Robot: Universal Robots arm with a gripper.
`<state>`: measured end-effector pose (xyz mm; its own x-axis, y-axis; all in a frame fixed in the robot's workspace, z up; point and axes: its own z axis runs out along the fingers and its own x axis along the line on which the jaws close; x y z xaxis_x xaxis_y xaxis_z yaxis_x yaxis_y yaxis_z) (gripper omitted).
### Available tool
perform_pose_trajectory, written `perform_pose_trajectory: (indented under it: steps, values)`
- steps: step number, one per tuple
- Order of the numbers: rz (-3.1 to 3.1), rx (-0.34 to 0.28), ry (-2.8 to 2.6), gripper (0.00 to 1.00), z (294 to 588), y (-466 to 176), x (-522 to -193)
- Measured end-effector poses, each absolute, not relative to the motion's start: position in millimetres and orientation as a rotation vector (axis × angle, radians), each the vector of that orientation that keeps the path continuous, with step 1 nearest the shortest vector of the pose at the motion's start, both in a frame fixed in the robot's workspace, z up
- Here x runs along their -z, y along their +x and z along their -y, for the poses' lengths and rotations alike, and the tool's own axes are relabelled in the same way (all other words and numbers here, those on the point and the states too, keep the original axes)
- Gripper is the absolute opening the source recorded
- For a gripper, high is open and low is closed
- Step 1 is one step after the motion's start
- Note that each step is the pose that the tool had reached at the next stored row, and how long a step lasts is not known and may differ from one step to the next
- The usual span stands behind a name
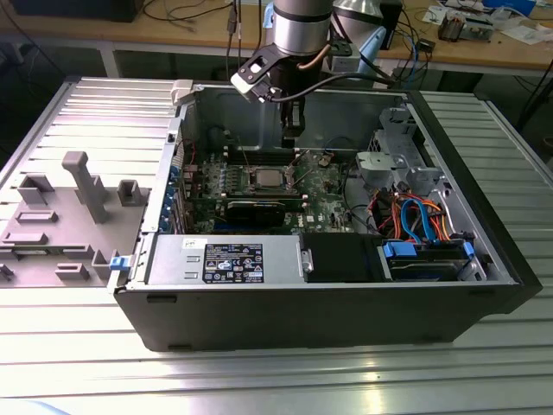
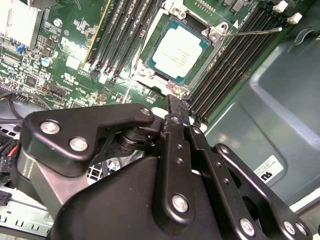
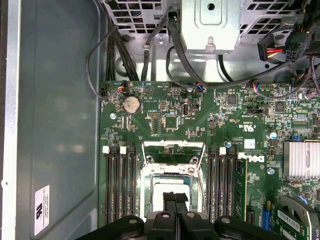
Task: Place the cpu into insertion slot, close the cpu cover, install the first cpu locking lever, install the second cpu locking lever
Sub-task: 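Close the cpu cover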
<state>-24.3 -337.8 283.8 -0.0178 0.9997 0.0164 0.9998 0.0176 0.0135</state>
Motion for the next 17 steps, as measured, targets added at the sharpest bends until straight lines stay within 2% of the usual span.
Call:
perform_pose_trajectory:
  steps: [17]
  values:
    - [2.239,0.033,-2.2,0.11,337.8,-19.3,-283.8]
